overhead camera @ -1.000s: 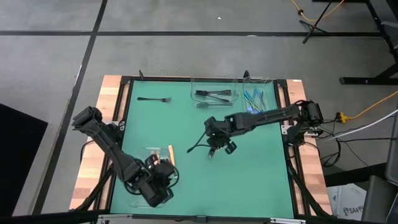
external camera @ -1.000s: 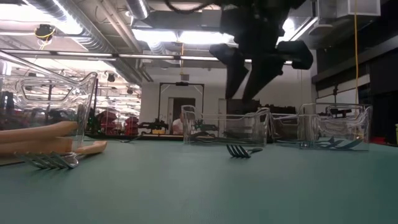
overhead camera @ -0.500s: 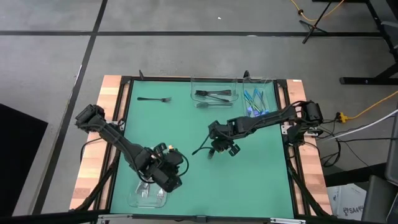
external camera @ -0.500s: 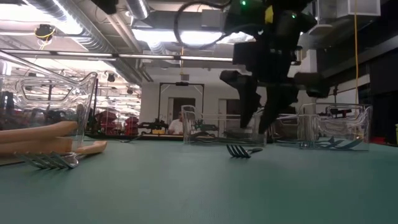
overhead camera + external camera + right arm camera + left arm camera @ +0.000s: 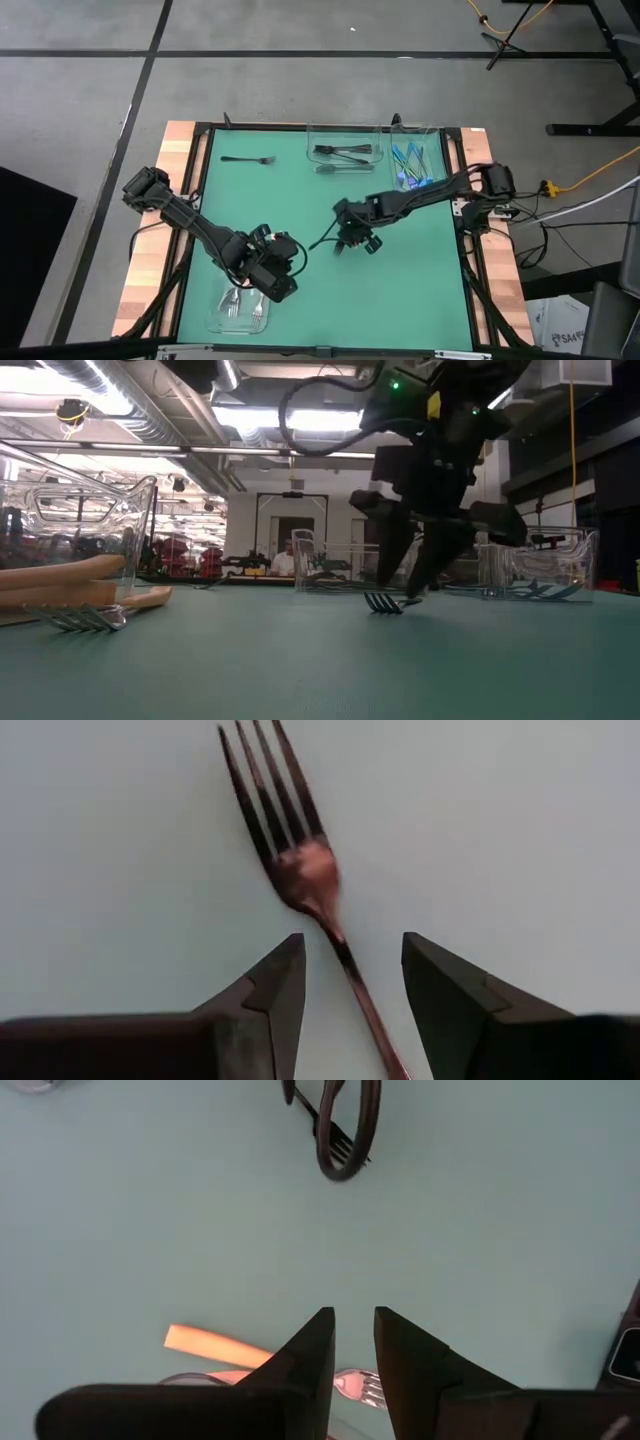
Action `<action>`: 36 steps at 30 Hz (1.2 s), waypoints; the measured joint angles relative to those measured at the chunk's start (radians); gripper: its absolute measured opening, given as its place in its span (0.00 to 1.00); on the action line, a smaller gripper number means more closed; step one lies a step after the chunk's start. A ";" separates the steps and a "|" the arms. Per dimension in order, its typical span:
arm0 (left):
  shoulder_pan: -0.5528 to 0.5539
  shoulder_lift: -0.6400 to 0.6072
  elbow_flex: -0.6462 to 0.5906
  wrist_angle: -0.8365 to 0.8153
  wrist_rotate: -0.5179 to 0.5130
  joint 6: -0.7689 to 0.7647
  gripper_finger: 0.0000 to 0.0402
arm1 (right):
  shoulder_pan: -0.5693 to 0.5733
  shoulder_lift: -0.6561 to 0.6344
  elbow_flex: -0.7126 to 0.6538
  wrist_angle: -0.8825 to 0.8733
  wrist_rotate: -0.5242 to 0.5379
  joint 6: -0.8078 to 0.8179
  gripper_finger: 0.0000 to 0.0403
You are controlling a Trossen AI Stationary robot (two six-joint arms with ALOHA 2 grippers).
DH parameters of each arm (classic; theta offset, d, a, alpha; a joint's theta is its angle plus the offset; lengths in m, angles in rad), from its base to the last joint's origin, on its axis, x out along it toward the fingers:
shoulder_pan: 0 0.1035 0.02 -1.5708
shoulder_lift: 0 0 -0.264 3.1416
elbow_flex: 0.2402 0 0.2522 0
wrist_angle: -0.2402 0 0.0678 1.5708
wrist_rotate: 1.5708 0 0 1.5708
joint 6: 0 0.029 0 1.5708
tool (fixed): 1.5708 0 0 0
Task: Sort silverware by color (type)
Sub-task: Put the black fork into the top left transparent bin
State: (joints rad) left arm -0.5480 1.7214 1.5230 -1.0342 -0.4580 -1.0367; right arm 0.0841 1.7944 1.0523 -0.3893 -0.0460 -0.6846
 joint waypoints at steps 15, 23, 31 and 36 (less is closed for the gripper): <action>0.000 0.000 0.000 0.035 -0.001 -0.008 0.17 | 0.001 0.080 0.003 0.010 -0.009 0.000 0.29; 0.000 0.000 0.000 0.035 -0.005 -0.008 0.17 | 0.002 0.082 0.001 0.011 -0.026 0.000 0.08; 0.000 0.000 0.000 0.035 -0.005 -0.008 0.17 | 0.002 0.082 0.001 0.012 -0.024 0.003 0.02; 0.000 0.000 0.000 0.035 -0.006 -0.008 0.17 | 0.001 0.080 0.001 0.012 -0.023 0.004 0.01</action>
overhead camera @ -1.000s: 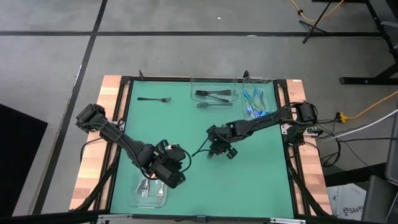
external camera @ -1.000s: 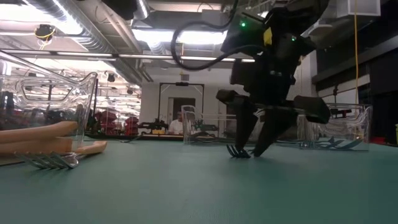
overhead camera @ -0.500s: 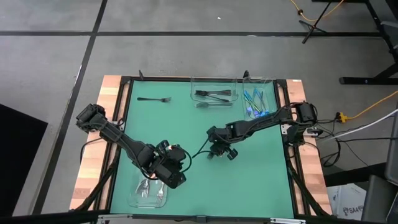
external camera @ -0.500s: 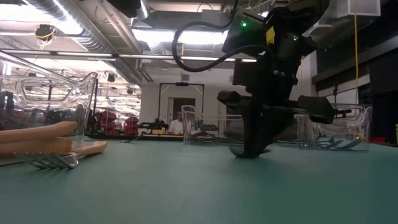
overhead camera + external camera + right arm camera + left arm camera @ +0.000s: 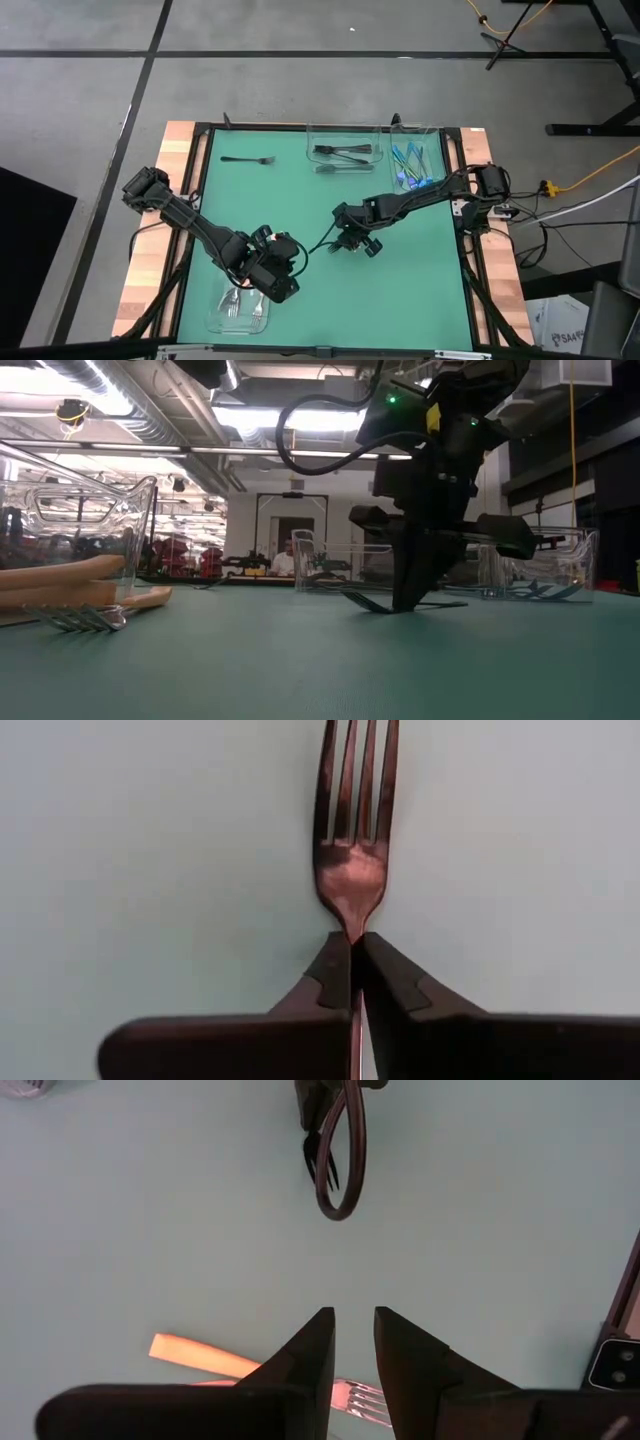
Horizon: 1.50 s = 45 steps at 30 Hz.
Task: Sort silverware by color (type)
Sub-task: Put the black fork into the top left transparent bin
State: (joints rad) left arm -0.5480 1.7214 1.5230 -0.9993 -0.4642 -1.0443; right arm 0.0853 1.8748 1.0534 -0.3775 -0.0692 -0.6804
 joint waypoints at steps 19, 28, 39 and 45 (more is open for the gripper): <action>0.000 0.001 0.000 0.008 -0.086 0.000 0.17 | -0.002 -0.013 0.157 -0.070 0.088 0.003 0.00; 0.000 0.001 0.000 0.010 -0.085 0.001 0.17 | -0.016 -0.018 0.335 -0.283 0.194 -0.007 0.00; 0.000 0.001 0.000 0.014 -0.085 0.001 0.17 | -0.159 -0.019 0.482 -0.466 0.237 -0.036 0.00; 0.000 0.001 0.000 0.015 -0.085 0.000 0.17 | -0.273 -0.019 0.522 -0.495 0.244 -0.053 0.00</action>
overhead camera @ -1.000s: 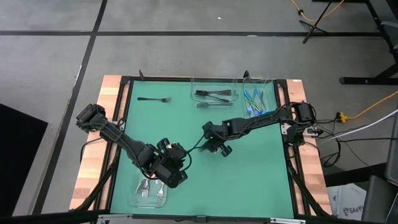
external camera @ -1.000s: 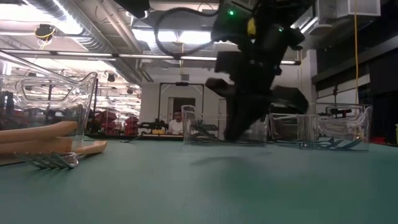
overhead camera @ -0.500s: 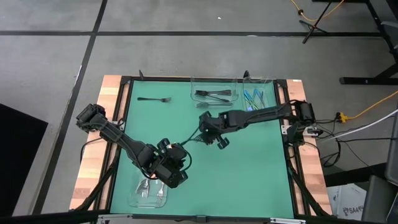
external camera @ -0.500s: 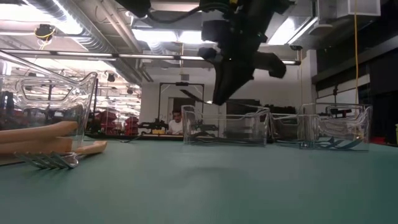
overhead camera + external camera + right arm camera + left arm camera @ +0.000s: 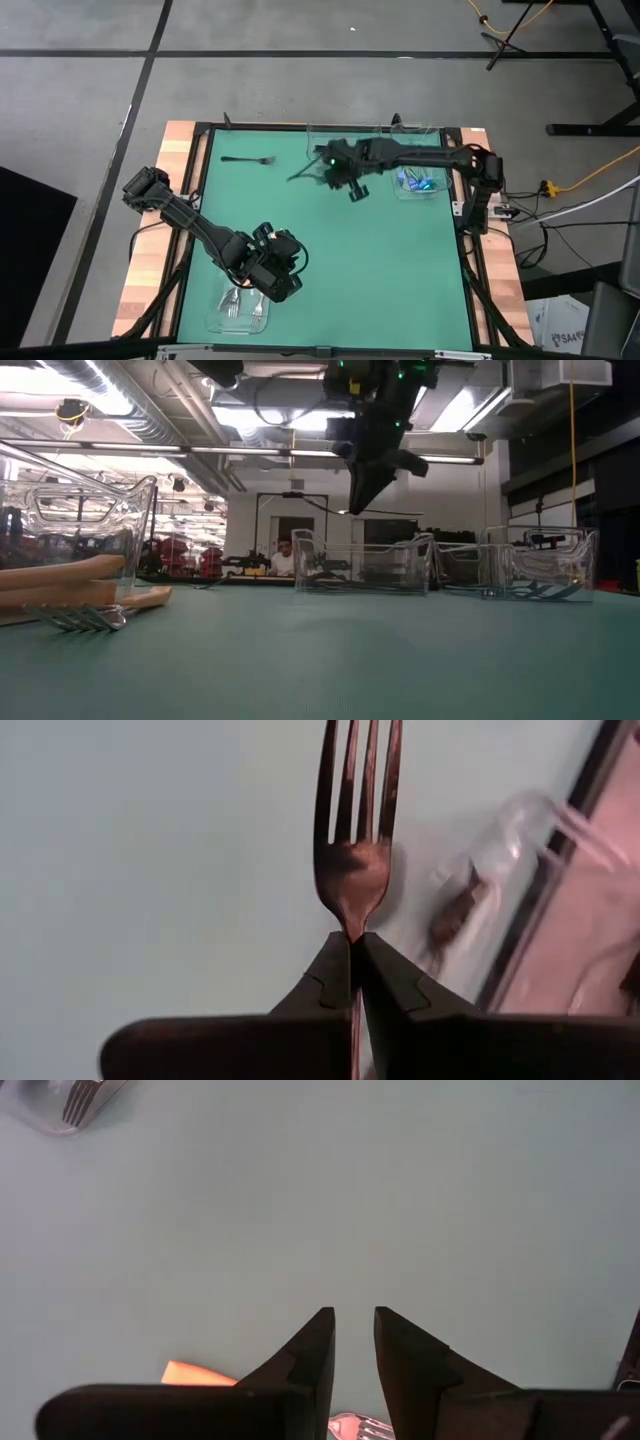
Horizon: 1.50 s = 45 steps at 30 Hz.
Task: Sort silverware by color (type)
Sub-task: Put the black fork into the top left transparent bin
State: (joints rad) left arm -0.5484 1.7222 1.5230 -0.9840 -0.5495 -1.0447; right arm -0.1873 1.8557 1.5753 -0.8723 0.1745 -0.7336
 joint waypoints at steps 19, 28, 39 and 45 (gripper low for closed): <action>0.000 0.000 0.000 0.001 0.000 -0.001 0.17 | -0.338 0.028 0.002 0.124 -0.250 -0.033 0.00; 0.000 0.000 0.000 0.008 0.001 -0.001 0.17 | -0.398 0.058 0.002 0.288 -0.300 -0.034 0.01; 0.000 0.000 0.000 0.013 0.000 -0.001 0.17 | -0.387 0.154 0.001 0.324 -0.378 -0.032 0.01; 0.000 0.000 -0.001 0.013 -0.005 -0.001 0.17 | -0.389 0.218 0.001 0.330 -0.368 -0.031 0.01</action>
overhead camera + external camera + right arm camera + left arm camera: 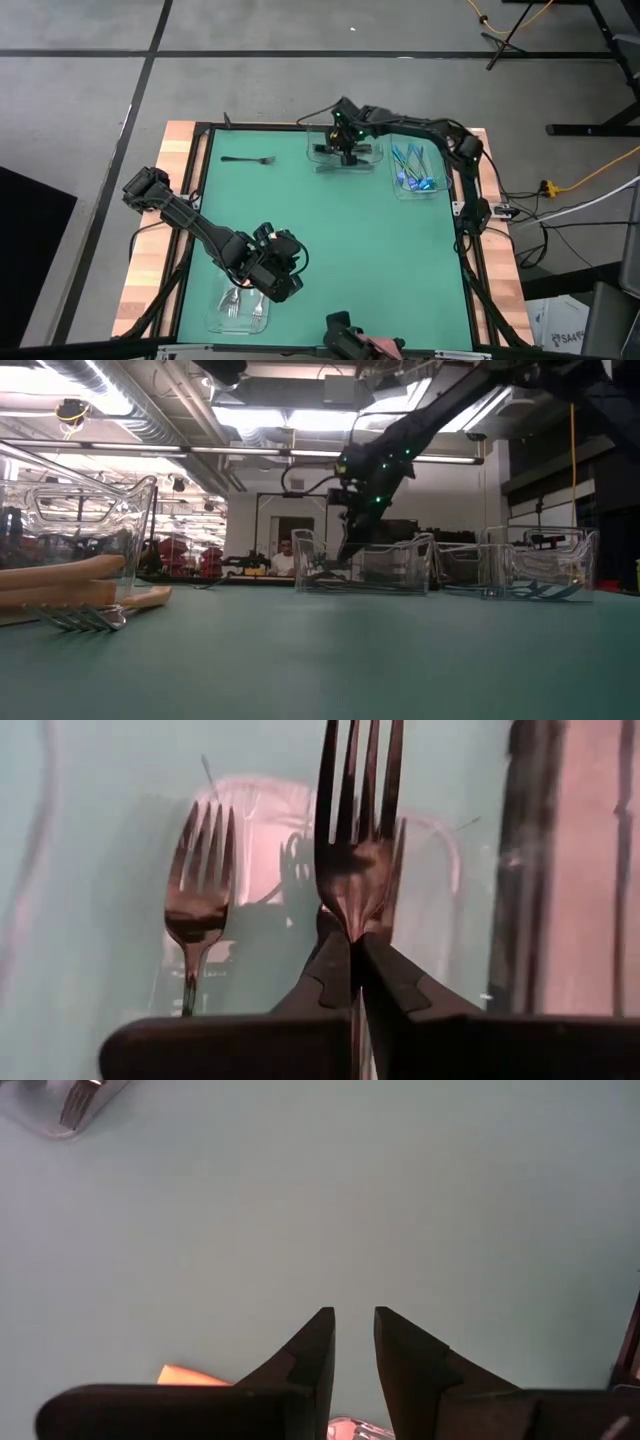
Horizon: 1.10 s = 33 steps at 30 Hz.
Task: Sort silverware by color (type)
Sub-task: Put the black fork into the top left transparent bin
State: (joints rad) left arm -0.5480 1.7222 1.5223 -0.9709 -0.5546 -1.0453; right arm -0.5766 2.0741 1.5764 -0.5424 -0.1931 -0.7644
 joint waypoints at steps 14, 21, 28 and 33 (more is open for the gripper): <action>0.000 0.000 0.000 -0.001 -0.010 0.000 0.17 | 0.001 0.038 0.001 0.002 -0.010 0.005 0.01; 0.000 0.000 0.000 -0.001 -0.010 0.000 0.17 | 0.001 0.039 0.001 0.002 -0.009 0.004 0.01; 0.000 0.000 0.000 -0.002 -0.010 0.000 0.17 | 0.001 0.040 0.001 0.002 -0.005 0.003 0.01; 0.000 0.000 0.000 -0.002 -0.010 0.000 0.17 | 0.001 0.040 0.001 0.002 -0.002 0.002 0.01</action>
State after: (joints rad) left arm -0.5480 1.7222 1.5223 -0.9726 -0.5645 -1.0458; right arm -0.5757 2.1139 1.5772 -0.5400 -0.1955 -0.7620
